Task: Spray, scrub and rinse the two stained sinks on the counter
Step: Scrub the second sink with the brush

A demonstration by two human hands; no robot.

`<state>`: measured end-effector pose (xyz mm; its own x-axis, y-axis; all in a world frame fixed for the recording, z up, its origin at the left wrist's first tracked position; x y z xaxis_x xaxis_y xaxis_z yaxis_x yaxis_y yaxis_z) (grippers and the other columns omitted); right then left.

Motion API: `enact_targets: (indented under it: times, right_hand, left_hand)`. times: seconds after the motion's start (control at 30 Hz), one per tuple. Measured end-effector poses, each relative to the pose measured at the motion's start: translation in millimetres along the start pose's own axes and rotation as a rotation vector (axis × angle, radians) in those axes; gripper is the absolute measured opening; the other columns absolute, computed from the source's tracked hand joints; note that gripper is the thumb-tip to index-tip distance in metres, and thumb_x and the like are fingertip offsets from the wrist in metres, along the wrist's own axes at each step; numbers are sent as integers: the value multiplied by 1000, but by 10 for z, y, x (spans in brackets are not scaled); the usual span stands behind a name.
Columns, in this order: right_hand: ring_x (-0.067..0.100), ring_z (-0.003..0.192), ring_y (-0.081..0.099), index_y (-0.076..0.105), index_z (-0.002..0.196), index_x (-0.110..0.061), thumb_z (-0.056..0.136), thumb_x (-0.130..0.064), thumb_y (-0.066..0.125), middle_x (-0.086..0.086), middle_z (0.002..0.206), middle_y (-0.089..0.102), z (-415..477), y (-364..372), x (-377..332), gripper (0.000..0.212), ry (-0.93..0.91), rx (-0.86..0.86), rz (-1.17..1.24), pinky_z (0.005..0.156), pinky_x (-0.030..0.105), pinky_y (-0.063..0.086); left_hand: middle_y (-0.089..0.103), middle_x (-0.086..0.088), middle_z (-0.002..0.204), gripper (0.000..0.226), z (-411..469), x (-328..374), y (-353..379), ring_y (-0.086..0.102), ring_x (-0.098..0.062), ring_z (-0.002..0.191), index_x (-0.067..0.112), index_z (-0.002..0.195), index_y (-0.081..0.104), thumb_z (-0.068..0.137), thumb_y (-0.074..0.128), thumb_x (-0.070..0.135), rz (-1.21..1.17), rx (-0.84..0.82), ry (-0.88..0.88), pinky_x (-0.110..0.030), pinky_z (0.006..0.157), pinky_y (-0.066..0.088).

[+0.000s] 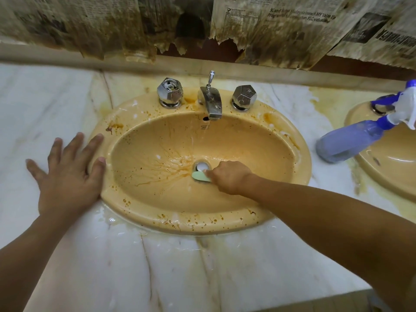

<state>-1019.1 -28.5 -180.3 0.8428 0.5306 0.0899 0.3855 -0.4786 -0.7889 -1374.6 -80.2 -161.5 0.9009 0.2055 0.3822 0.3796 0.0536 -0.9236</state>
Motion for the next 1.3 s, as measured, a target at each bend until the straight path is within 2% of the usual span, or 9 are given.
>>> enact_targets:
  times: [0.17,0.3,0.47,0.6,0.67,0.9,1.03,1.17,1.3]
  right_hand:
    - [13,108,58,63,140,-28,102,-36,57,-7,128,67,-580,-147,236,38,-142,-304,347,86,24,39]
    - [2,92,54,69,130,-37,99,-38,60,-26,101,62,-882,-468,806,33,16,-434,121,78,18,40]
    - [16,104,62,72,126,-33,99,-38,60,-10,122,71,-699,-411,474,30,-9,-452,191,96,31,50]
    - [21,54,48,76,112,-32,97,-40,63,6,74,58,-647,-480,429,22,11,-561,382,48,22,43]
    - [20,62,48,76,96,-20,96,-40,60,4,75,60,-625,-455,744,26,72,-587,120,53,29,45]
    - [23,107,67,72,124,-29,95,-40,61,-8,117,73,-533,-161,336,33,30,-443,305,99,42,54]
    - [22,64,59,76,108,-23,98,-33,59,3,81,66,-513,-298,589,22,73,-550,238,59,29,51]
    - [22,85,62,60,86,-21,99,-28,50,-1,90,62,-369,-392,831,18,184,-320,-145,77,40,57]
    - [21,78,51,57,136,-26,103,-24,43,-1,84,49,-82,-188,556,36,113,9,-182,58,33,42]
  left_hand:
    - [25,8,168,56,3,5,-4,7,-21,158,56,156,22,100,22,61,22,0,5,-72,116,-4]
    - [24,8,169,57,0,0,-1,5,-20,158,56,156,22,100,22,62,17,-13,-4,-71,117,-6]
    - [25,7,168,57,7,-6,-12,6,-20,158,56,156,22,99,21,63,18,-10,-1,-72,117,-5]
    - [24,7,168,57,17,-12,-13,6,-20,158,56,156,23,99,21,63,17,-13,2,-71,117,-5]
    - [25,7,168,57,20,-15,-6,6,-20,158,55,156,23,100,21,63,22,-14,7,-72,116,-5]
    - [26,7,168,55,13,-14,3,9,-21,157,54,156,23,101,24,61,10,9,7,-73,116,-4]
    - [26,6,168,55,11,-20,5,10,-22,157,54,156,23,101,24,61,23,11,13,-74,115,-2]
    - [25,6,168,55,18,-22,11,9,-21,158,54,156,22,101,23,60,35,4,9,-73,116,-3]
    - [24,8,168,55,28,-30,17,7,-19,158,56,156,20,101,22,62,41,-4,1,-71,117,-3]
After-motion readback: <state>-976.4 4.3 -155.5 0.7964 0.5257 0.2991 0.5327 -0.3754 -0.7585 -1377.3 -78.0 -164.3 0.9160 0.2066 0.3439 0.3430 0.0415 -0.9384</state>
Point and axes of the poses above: each hand's wrist, its own z-axis towards the middle knuckle, its own y-axis out of the palm, x = y × z, the point moved 2 cm from there along z, towards the middle knuckle
